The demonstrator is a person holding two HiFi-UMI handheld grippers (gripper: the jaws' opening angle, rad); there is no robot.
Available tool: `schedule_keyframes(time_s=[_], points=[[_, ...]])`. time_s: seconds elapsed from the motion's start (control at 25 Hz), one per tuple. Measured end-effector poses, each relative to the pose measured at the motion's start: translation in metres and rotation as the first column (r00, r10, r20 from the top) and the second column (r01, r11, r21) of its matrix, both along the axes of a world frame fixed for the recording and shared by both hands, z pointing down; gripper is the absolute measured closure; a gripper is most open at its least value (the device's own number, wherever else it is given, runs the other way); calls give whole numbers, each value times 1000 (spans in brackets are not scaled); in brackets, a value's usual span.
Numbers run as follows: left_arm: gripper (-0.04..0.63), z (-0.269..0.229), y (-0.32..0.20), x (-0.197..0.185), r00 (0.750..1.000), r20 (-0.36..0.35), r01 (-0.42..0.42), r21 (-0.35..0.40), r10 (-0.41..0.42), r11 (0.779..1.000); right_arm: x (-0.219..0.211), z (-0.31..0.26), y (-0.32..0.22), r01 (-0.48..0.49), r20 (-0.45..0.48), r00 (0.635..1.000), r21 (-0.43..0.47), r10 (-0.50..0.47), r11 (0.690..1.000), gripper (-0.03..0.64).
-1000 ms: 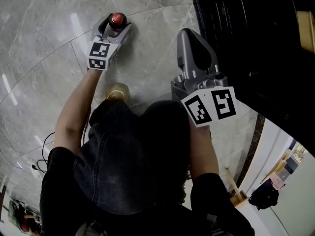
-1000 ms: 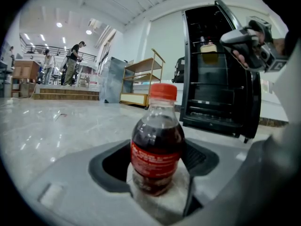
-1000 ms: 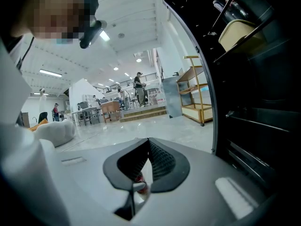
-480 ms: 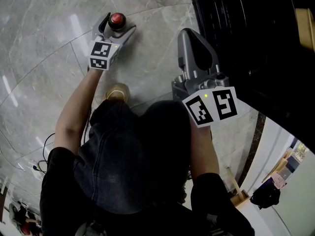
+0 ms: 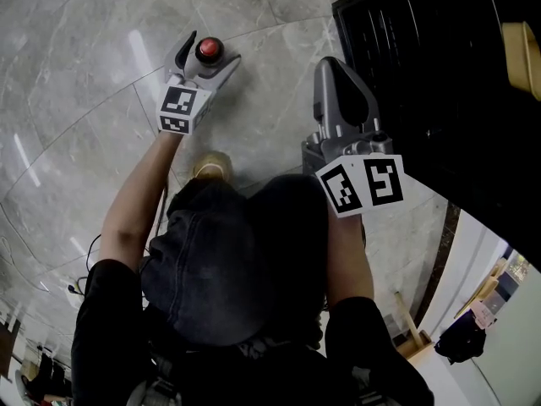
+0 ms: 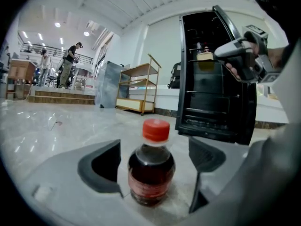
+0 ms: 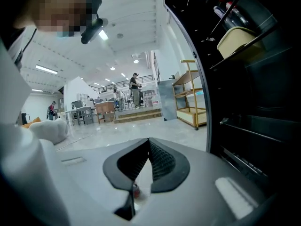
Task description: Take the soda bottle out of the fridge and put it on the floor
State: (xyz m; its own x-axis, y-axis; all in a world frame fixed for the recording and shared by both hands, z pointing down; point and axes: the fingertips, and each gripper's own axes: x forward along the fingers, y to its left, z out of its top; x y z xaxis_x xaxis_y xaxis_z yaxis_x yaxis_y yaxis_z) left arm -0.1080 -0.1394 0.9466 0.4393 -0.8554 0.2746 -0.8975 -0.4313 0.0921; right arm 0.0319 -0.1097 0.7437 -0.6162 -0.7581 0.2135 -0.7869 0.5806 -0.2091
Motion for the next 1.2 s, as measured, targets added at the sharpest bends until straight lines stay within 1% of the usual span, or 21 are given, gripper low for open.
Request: schedule_keyframes(time_s=[0.16, 0.28, 0.4, 0.52, 0.68, 0.8, 0.96, 1.12, 1.2], points=[[149, -28, -2, -4, 1000, -6, -6, -2, 6, 1000, 4, -11, -14, -36, -5, 999, 4, 36, 999, 617], [152, -59, -7, -9, 1000, -14, -4, -15, 4, 1000, 2, -31, -23, -52, 3, 999, -22, 52, 998, 617], [153, -99, -9, -14, 1000, -14, -3, -41, 2, 999, -4, -67, -21, -48, 10, 999, -55, 49, 997, 617], [155, -152, -10, -17, 1000, -20, -2, -61, 1, 998, -8, -115, -17, -41, 10, 999, -90, 42, 995, 617], [155, -239, -14, -19, 1000, -20, 2, -75, -3, 997, -9, -196, -18, -46, 10, 999, -119, 48, 992, 617], [155, -313, -15, -21, 1000, -16, 0, -92, -1, 996, -9, -268, -20, -54, 9, 998, -134, 56, 989, 617], [155, -423, -12, -25, 1000, -23, -16, -99, 14, 995, -14, -376, -22, -59, 9, 998, -132, 61, 989, 617], [155, -526, -8, -26, 999, -36, -30, -101, 27, 994, -15, -477, -23, -87, 27, 995, -139, 91, 987, 617], [161, -572, -3, -25, 998, -44, -43, -100, 38, 994, -21, -522, -18, -71, 13, 997, -130, 73, 989, 617]])
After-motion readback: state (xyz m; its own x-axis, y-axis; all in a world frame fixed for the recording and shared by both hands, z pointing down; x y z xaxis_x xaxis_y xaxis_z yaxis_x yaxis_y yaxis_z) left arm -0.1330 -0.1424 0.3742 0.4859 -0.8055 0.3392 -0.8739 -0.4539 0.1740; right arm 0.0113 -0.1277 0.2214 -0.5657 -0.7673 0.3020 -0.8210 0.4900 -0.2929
